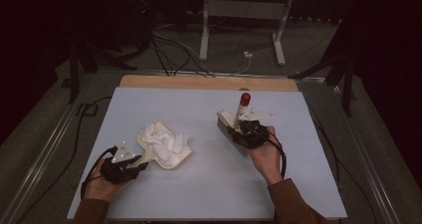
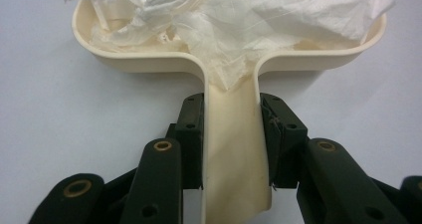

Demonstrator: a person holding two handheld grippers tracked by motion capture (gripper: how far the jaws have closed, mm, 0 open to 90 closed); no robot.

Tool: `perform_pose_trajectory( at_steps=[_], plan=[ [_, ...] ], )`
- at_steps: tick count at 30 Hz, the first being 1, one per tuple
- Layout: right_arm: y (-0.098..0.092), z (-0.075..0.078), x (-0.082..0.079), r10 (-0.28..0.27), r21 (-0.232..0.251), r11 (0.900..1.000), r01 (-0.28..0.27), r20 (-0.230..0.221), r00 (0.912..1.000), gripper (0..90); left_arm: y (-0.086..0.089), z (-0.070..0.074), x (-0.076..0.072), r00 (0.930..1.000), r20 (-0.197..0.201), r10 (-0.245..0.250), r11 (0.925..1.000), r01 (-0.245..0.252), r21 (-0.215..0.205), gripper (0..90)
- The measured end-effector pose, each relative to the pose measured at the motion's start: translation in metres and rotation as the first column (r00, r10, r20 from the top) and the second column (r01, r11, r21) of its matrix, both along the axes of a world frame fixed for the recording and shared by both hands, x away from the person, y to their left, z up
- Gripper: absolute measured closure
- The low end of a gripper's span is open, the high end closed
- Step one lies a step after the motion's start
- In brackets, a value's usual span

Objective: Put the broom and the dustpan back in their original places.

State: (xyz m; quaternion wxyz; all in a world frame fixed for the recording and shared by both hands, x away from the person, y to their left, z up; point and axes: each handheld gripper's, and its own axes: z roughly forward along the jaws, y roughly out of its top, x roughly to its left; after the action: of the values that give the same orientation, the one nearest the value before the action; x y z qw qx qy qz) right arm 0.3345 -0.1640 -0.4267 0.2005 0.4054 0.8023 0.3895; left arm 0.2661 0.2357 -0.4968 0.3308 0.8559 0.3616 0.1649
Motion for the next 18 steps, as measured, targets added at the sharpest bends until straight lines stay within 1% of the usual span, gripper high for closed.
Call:
perform_pose_trajectory(
  at_steps=[3,7,11,13,15,18],
  plan=[
    [-0.005,0.0,0.0,-0.002,-0.006,1.0,0.002,-0.001,1.0,66.8,0.001,0.001,-0.001,0.9998,0.003,0.017,0.9998,-0.017,-0.003,66.9],
    [-0.011,0.001,0.001,0.002,0.0,1.0,-0.002,-0.002,1.0,66.8,0.002,0.002,-0.001,0.9992,0.006,0.04,0.9992,-0.04,-0.001,66.9],
    [-0.015,0.001,0.001,0.009,-0.006,1.0,-0.009,-0.002,1.0,66.8,0.002,0.002,-0.002,0.9985,0.009,0.055,0.9985,-0.055,-0.004,66.9],
    [-0.017,0.001,0.002,0.012,-0.009,1.0,-0.012,-0.006,0.9999,66.7,0.002,0.002,-0.002,0.9982,0.01,0.058,0.9983,-0.058,-0.005,66.9],
    [-0.02,0.0,0.002,0.013,-0.008,1.0,-0.013,-0.01,0.9999,66.8,0.002,0.002,-0.002,0.9976,0.018,0.067,0.9977,-0.067,0.005,66.9],
    [-0.023,-0.001,0.003,0.018,-0.003,1.0,-0.018,-0.015,0.9997,66.8,0.002,0.002,-0.002,0.9963,0.02,0.084,0.9964,-0.084,0.003,66.9]
  ],
)
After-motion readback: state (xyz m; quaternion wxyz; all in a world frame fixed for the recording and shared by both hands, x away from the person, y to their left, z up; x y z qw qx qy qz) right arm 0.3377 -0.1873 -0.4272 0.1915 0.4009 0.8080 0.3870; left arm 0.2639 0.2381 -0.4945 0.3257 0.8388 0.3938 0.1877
